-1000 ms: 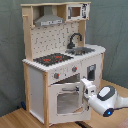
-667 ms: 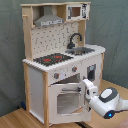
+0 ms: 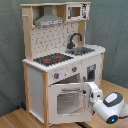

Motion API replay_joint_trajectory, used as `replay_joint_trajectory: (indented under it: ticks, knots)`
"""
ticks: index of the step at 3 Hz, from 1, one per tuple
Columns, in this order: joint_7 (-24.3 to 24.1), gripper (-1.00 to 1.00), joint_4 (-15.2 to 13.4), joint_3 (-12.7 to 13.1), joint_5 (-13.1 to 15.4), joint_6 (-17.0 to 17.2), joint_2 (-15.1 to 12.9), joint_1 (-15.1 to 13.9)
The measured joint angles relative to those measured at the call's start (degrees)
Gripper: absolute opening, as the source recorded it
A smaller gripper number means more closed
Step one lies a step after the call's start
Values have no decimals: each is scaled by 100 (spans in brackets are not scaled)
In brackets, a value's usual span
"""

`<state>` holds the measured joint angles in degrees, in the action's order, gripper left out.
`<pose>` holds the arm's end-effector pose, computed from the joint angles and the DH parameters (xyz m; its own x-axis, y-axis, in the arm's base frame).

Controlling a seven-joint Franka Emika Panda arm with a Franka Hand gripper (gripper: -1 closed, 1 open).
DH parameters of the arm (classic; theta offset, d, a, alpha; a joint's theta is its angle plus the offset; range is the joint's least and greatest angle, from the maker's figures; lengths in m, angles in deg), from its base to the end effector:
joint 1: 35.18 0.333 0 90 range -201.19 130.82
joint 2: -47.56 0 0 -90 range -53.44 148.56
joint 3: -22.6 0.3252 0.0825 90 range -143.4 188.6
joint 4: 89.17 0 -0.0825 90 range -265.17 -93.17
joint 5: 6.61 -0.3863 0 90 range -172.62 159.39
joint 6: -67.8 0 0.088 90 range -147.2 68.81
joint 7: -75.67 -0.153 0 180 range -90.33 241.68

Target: Play with the kitchen

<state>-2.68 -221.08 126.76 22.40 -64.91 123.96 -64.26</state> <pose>0.2424 0.4489 0.2293 0.1733 0.6880 0.7047 -0.3056 -0.6426 0.7026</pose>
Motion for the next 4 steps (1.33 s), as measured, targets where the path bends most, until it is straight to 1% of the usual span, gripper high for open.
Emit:
replay_joint_trajectory:
  ticks: [1, 2, 3, 4]
  knots:
    - [313, -100, 21, -111, -154, 452, -30, 79]
    - [700, -100, 401, -148, -158, 697, -34, 78]
    - [1116, -100, 739, -246, -148, 1051, -33, 81]
    - [1607, -100, 965, -455, -130, 1346, -32, 90]
